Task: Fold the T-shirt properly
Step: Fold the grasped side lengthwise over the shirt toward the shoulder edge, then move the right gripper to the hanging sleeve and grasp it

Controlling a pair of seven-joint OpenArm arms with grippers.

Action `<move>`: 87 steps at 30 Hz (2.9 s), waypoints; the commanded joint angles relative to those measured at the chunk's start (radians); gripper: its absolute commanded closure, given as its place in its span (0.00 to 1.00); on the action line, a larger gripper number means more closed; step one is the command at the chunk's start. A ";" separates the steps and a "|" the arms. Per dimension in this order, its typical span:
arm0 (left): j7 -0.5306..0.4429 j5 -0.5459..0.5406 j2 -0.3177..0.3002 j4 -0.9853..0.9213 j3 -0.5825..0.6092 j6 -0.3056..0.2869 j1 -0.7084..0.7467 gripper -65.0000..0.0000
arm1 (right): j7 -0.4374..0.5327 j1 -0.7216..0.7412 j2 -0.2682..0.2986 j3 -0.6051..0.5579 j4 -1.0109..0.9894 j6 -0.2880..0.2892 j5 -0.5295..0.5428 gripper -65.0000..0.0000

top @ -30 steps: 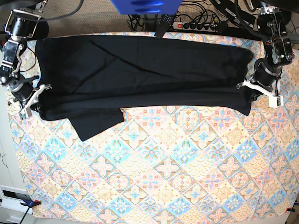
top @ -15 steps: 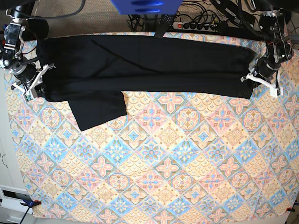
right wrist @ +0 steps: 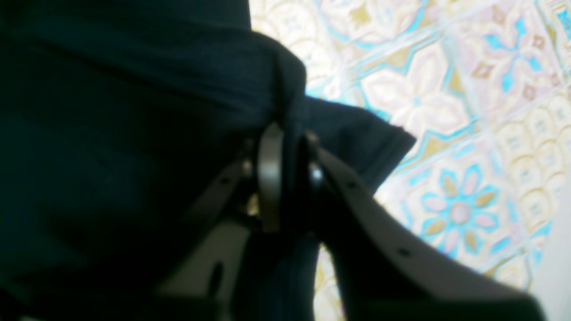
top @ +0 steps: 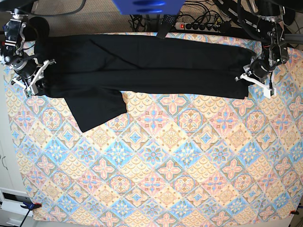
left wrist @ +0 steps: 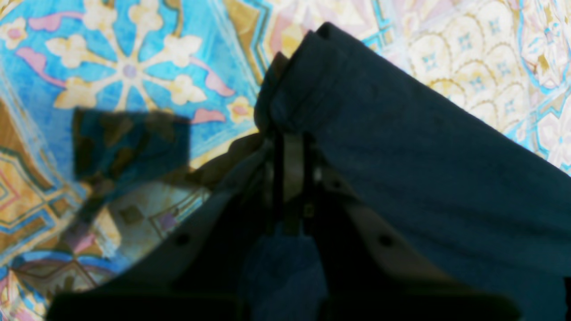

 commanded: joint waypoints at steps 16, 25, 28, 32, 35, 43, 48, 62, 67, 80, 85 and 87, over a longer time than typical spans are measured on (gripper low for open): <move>-0.016 -0.007 -0.019 0.021 -0.009 -0.002 0.004 0.98 | -0.031 -0.021 -0.030 0.204 0.115 -0.005 0.010 0.73; -0.008 -0.007 0.002 0.073 -0.009 -0.002 0.004 0.98 | -0.111 -0.019 -0.049 0.210 0.220 -0.005 0.008 0.73; -0.002 -0.007 0.004 0.073 -0.003 -0.002 0.004 0.97 | -0.128 -0.018 -0.049 0.208 0.237 -0.005 0.008 0.73; 0.070 -0.007 0.004 0.075 -0.003 -0.002 0.000 0.90 | -0.177 -0.013 -0.049 0.150 0.303 -0.005 0.008 0.64; 0.084 -0.007 0.004 0.102 -0.003 -0.002 0.004 0.77 | -0.206 -0.007 -0.049 0.086 0.334 -0.005 0.008 0.61; 0.092 -0.007 0.005 0.208 -0.009 -0.002 0.052 0.43 | -0.278 0.202 -0.047 -0.103 0.336 -0.005 0.008 0.61; 0.104 -0.021 0.005 0.277 -0.011 0.000 0.084 0.37 | -0.289 0.286 -0.047 -0.169 0.256 -0.005 0.008 0.61; 0.105 -0.323 0.001 0.340 -0.130 0.000 0.115 0.38 | -0.280 0.489 -0.047 -0.313 -0.106 -0.005 0.008 0.60; 0.132 -0.325 0.004 0.340 -0.129 0.000 0.115 0.38 | -0.235 0.559 -0.047 -0.359 -0.231 -0.005 0.008 0.57; 0.153 -0.337 0.004 0.340 -0.129 0.000 0.113 0.38 | -0.062 0.613 -0.047 -0.413 -0.542 -0.005 0.008 0.56; 0.153 -0.337 0.004 0.340 -0.129 0.000 0.112 0.38 | -0.043 0.613 -0.049 -0.414 -0.570 -0.005 0.008 0.56; 0.153 -0.337 0.004 0.340 -0.129 0.000 0.110 0.38 | -0.043 0.610 -0.049 -0.422 -0.568 -0.005 0.008 0.57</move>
